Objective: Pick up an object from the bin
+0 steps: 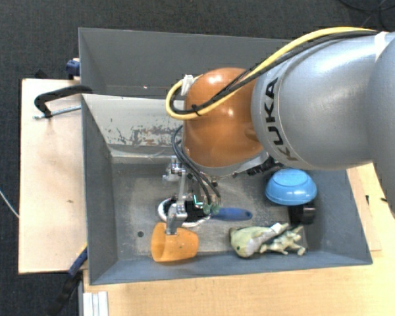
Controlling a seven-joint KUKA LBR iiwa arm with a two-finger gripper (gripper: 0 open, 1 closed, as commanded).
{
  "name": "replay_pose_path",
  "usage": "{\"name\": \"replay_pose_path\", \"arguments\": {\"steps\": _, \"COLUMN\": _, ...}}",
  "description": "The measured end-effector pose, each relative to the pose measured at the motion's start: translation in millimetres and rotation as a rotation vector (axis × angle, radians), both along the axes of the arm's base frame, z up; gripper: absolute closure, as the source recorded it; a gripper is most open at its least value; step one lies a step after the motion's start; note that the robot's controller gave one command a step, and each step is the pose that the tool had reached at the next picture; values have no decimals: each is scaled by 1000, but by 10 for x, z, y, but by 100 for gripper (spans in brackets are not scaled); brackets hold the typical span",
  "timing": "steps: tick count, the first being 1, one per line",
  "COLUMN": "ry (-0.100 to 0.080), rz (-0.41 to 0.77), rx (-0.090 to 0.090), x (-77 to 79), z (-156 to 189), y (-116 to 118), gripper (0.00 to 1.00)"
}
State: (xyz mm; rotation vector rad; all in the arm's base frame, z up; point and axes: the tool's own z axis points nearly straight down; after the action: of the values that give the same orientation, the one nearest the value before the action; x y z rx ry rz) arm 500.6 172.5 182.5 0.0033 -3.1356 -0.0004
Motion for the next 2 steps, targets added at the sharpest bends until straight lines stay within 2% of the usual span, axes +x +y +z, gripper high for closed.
{"name": "replay_pose_path", "arguments": {"steps": 1, "ry": -24, "rz": 203, "rx": 7, "x": 27, "z": -583, "y": -175, "gripper": 0}}
{"name": "replay_pose_path", "arguments": {"steps": 2, "ry": -31, "rz": 313, "rx": -3, "x": 151, "z": -637, "y": -278, "gripper": 0}}
